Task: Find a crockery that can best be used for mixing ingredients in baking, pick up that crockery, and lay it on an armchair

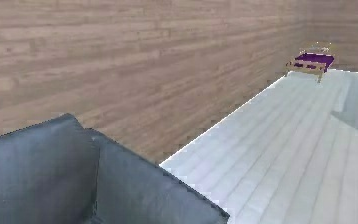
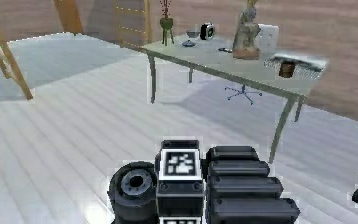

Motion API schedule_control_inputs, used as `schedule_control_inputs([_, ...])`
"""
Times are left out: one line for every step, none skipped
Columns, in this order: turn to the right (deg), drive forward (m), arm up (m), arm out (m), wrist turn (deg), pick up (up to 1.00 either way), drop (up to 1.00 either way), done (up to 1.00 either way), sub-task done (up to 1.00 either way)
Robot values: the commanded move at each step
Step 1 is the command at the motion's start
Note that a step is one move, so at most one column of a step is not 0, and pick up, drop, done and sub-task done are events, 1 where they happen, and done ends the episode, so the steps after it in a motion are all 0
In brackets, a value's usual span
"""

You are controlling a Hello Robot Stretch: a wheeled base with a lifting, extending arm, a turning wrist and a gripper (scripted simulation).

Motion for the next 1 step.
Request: schedule_control_inputs([-45.0,0.00,0.00,0.00,0.0,0.00,0.00,0.00,0.00])
